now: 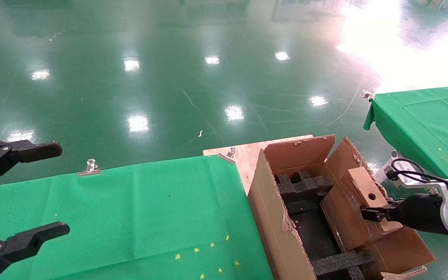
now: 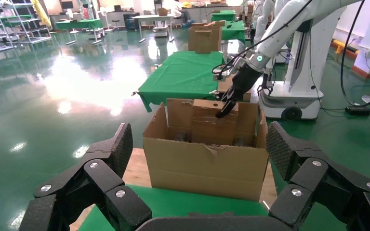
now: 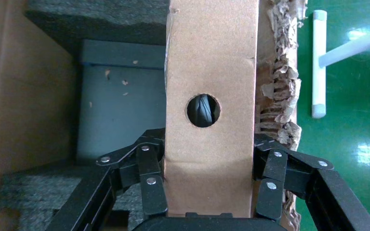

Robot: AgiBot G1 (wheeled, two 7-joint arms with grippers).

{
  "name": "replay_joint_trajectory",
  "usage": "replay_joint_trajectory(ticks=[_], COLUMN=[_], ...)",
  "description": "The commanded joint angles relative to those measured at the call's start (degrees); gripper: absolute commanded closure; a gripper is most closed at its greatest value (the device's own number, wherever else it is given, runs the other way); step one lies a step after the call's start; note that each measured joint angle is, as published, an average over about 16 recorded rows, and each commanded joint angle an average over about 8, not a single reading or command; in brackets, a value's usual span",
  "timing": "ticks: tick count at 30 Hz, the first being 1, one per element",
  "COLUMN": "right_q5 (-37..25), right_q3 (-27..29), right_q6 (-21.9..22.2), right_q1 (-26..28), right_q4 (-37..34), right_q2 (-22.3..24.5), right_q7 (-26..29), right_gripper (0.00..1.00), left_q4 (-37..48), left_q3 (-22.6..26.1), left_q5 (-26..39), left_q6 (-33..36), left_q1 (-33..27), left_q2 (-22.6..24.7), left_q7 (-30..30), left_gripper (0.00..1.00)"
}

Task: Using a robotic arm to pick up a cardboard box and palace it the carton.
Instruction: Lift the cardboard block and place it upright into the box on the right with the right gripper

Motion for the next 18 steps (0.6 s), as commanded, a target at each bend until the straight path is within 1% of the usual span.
replay_joint_trajectory(ticks=[1, 11, 18], right_q5=[-0.15, 1.47, 3.23], right_q3=[-0.38, -1.63, -2.14], right_q6=[0.78, 3.92, 5.46], right_q1=[-0.61, -4.11, -6.82], right_q4=[-0.59, -5.04, -9.44], right_q2=[-0.67, -5.28, -9.15], right_q7=[0.32, -0.16, -1.3], right_gripper=[1.0, 1.0, 1.0], left_q4=[0.0, 0.0, 0.0], left_q3=[0.0, 0.0, 0.0], left_q5=[0.0, 0.0, 0.0], left_q6=[0.0, 0.0, 0.0], left_q1=[0.0, 0.0, 0.0], left_q2=[0.0, 0.0, 0.0], left_q7=[0.0, 0.0, 0.0], left_gripper=[0.0, 0.0, 0.0])
